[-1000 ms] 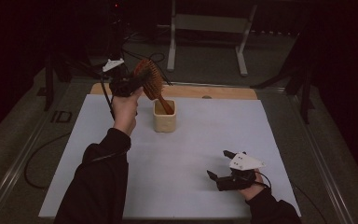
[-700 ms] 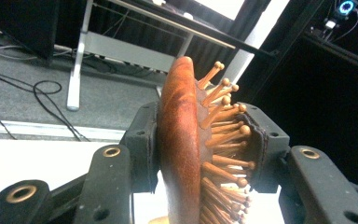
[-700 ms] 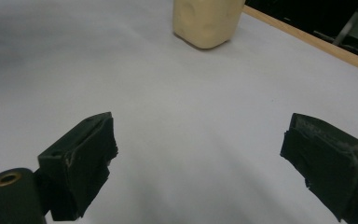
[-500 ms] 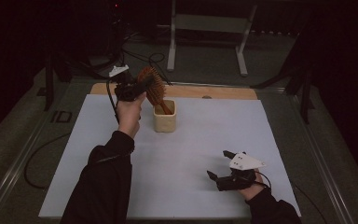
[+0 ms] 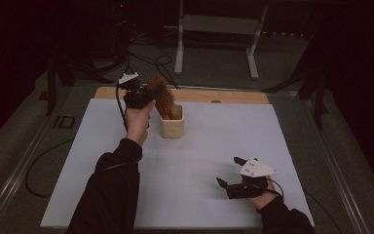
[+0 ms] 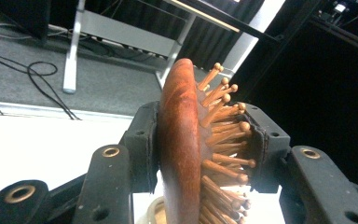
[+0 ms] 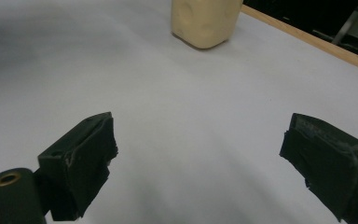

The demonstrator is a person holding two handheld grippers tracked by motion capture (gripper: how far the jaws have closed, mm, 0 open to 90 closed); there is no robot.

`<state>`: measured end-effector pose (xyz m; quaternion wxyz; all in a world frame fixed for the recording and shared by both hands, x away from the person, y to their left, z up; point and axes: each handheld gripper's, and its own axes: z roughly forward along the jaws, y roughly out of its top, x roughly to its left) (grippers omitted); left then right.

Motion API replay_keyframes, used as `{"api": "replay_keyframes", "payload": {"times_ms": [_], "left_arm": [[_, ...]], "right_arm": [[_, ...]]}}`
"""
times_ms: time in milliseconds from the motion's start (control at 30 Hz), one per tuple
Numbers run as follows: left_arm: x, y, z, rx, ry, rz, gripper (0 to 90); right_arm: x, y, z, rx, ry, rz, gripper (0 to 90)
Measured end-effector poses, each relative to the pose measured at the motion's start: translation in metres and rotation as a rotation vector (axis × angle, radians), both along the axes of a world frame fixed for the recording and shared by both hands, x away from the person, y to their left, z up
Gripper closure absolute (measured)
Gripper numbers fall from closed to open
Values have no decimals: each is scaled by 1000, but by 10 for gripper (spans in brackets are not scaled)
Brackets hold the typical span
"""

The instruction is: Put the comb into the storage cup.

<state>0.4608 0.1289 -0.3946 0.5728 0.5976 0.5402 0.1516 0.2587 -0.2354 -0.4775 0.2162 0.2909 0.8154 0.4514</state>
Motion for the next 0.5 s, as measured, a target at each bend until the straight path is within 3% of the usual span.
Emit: {"api": "replay_keyframes", "payload": {"times_ms": [333,500], "left_arm": [[0,5,-2,14,8,-28,494],[0,4,1,12,27,-38,406]], "right_arm": [[0,1,0,-9,3,4,85],[0,1,0,-7,3,3,85]]}}
